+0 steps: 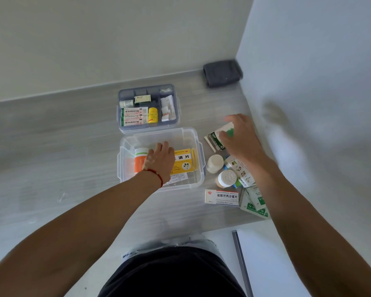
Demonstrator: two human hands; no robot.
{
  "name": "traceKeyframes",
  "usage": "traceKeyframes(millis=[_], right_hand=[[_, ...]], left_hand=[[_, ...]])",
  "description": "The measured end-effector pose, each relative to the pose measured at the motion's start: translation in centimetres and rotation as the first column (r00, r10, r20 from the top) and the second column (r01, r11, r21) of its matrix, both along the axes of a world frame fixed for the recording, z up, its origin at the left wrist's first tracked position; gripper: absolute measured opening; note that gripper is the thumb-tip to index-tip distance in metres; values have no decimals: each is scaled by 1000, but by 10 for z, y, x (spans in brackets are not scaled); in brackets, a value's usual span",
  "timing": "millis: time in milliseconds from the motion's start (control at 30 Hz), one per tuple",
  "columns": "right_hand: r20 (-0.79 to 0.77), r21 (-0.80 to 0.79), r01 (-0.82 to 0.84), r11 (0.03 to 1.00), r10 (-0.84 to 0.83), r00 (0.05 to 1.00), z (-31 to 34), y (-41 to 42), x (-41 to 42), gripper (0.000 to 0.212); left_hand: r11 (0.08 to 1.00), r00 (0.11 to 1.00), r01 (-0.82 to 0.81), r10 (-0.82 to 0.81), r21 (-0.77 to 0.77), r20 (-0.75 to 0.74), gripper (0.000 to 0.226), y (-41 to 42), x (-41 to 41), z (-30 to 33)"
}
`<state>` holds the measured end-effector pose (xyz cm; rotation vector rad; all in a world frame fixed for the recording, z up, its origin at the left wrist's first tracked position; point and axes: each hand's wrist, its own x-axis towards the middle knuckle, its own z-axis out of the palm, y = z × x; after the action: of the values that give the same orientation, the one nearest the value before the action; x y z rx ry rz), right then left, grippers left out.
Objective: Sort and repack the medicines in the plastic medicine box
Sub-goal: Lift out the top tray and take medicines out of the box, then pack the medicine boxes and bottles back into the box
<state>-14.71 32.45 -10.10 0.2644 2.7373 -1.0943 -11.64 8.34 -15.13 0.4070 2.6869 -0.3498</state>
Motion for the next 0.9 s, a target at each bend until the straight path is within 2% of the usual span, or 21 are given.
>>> traceKeyframes(millis=[133,233,333,433,533,600,700,900], right_hand=[[-55,-18,-1,1000,0,998,18,-5,17,41],[-145,-68,-86,994,76,987,36,-11,24,31],[-281,-57,-233,971,208,937,54,-25,26,22],[-377,11,-361,932,338,862,69,-48,26,19],[-284,19,-419,908,407,868,79,-77,29,21],[-190,-92,-448,889,426,885,82,-98,33,24],[-84,-331,-431,840,429,900,84,-134,43,23],[76,-534,-262,804,354,932,73,-224,74,15]], left_hand=[[999,1000,-18,18,43,1,68,-2,2,14],[998,998,-13,17,66,-63,70,-11,9,42],[985,991,-18,41,171,-131,76,-27,22,78],[935,972,-48,125,351,-200,81,-50,41,111],[804,934,-153,307,575,-181,82,-74,59,134],[737,913,-198,378,646,-151,81,-90,67,142],[707,901,-207,408,676,-150,81,-120,81,145],[661,880,-237,456,712,-130,94,-205,117,140]])
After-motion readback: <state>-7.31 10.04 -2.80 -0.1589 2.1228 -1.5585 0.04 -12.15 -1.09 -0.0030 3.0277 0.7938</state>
